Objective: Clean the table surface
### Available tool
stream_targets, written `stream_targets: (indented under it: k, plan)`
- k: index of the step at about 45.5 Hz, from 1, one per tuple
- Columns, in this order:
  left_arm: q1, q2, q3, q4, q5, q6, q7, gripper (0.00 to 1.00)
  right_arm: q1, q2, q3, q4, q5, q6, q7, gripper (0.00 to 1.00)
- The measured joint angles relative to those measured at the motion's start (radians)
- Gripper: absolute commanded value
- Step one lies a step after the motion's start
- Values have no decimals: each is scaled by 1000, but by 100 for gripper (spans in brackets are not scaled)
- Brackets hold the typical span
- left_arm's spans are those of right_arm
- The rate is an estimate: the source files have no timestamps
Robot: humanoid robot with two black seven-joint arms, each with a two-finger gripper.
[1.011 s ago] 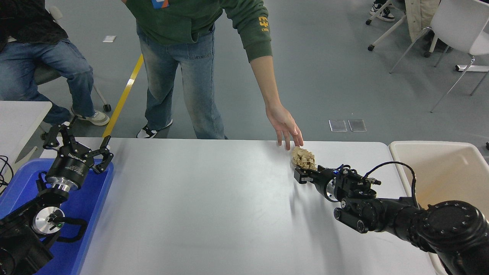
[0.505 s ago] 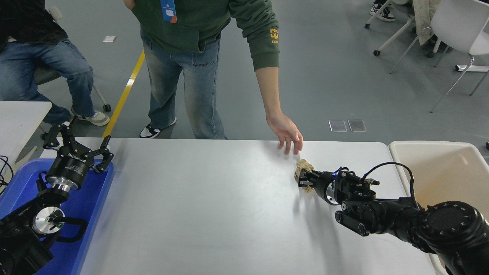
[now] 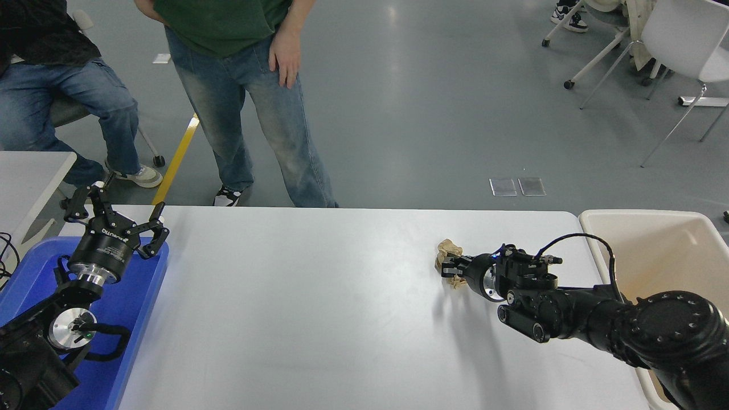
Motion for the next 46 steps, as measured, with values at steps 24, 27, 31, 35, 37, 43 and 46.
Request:
stream_targets:
  k: [24,27,31,35,37,43,46]
  plan:
    - [0,0,0,0,0,0,0,100,245,-264,58,504,40,24,2,0]
    - [0,0,0,0,0,0,0,100,294,-347,61,613,40,27,2,0]
    - [0,0,0,0,0,0,0,100,334,-422,63,695,40,36,2,0]
    - [0,0,0,0,0,0,0,100,384,-521,66,785,39,56,2,0]
    - [0,0,0,0,0,0,0,100,404,-562,67,820,37,65,2,0]
    - [1,0,0,0,0,0,0,100,462,-687,69,905,31,93,3,0]
    - [1,0,0,0,0,0,0,100,490,-750,71,936,30,115,4,0]
